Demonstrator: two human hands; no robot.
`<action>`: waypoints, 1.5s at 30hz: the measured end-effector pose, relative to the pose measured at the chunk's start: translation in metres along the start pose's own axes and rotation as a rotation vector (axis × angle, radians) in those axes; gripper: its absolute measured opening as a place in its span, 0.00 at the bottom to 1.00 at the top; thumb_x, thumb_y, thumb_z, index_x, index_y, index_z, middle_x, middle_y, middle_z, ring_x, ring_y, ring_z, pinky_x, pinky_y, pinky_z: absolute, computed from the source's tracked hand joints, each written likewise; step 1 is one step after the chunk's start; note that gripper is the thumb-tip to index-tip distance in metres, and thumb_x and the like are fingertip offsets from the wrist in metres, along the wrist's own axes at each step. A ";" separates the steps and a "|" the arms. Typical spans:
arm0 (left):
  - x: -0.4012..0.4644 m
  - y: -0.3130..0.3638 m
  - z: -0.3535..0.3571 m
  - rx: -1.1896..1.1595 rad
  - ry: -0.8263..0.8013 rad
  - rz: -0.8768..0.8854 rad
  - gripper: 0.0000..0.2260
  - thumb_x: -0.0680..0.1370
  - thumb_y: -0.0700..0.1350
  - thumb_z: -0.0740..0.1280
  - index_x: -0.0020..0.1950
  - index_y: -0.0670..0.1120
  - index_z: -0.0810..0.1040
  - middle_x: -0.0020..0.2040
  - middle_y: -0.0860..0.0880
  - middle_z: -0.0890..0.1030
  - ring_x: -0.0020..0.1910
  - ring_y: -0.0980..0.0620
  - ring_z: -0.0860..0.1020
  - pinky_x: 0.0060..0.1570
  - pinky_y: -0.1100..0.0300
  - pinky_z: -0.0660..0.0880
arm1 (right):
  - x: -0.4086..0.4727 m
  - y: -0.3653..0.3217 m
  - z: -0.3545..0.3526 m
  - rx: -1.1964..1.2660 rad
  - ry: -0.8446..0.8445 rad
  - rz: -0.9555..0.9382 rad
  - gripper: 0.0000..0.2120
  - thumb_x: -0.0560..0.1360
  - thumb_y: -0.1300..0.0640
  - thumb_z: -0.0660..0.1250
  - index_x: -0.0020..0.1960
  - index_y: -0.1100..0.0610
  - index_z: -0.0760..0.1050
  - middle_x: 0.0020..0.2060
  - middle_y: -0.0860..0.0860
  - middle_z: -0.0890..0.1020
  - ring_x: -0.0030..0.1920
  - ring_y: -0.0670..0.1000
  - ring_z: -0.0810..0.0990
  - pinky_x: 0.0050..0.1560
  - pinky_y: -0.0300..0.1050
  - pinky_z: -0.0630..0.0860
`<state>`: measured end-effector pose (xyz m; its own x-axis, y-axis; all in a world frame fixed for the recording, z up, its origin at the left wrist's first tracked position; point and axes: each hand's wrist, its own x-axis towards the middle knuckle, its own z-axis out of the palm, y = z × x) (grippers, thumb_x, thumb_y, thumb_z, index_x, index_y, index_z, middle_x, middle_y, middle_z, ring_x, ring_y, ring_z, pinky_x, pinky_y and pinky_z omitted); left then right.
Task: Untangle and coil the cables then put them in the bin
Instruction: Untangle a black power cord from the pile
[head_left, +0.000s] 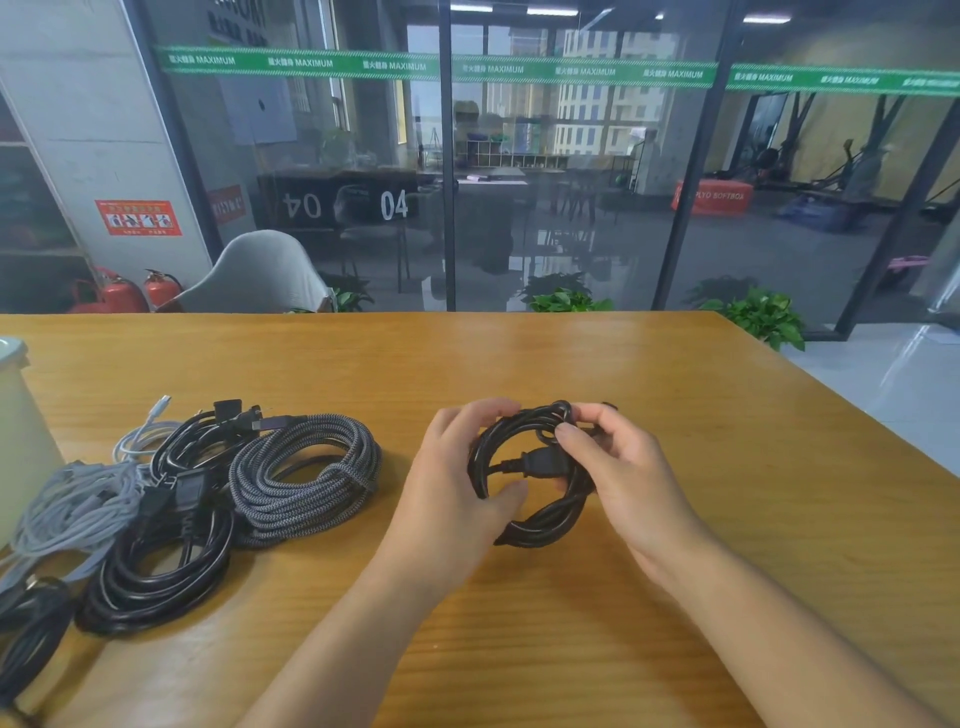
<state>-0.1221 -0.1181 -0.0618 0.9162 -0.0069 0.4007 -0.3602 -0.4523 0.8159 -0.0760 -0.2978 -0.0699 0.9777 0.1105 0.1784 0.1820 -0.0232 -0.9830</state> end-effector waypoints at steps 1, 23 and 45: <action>-0.001 0.000 0.001 0.095 -0.001 0.047 0.28 0.74 0.39 0.77 0.68 0.61 0.74 0.63 0.63 0.73 0.62 0.67 0.73 0.58 0.75 0.69 | -0.001 -0.001 0.000 0.001 -0.017 -0.001 0.07 0.83 0.55 0.68 0.59 0.50 0.81 0.46 0.54 0.88 0.47 0.53 0.87 0.51 0.52 0.81; 0.004 -0.003 0.003 -0.294 0.147 -0.143 0.11 0.78 0.50 0.74 0.60 0.54 0.81 0.48 0.53 0.82 0.30 0.52 0.76 0.31 0.62 0.74 | -0.010 -0.015 -0.003 -0.080 0.023 -0.326 0.36 0.76 0.50 0.72 0.80 0.44 0.62 0.55 0.47 0.88 0.56 0.50 0.87 0.62 0.51 0.79; 0.009 -0.002 -0.004 -0.198 0.108 -0.119 0.03 0.80 0.51 0.71 0.51 0.54 0.80 0.47 0.58 0.80 0.35 0.50 0.76 0.29 0.66 0.74 | -0.008 -0.035 -0.007 0.636 0.126 -0.077 0.09 0.81 0.49 0.64 0.48 0.54 0.77 0.39 0.49 0.81 0.44 0.49 0.83 0.43 0.39 0.80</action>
<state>-0.1136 -0.1131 -0.0582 0.9339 0.1362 0.3305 -0.2880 -0.2608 0.9214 -0.0893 -0.3046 -0.0362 0.9761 -0.0304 0.2151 0.1929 0.5766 -0.7939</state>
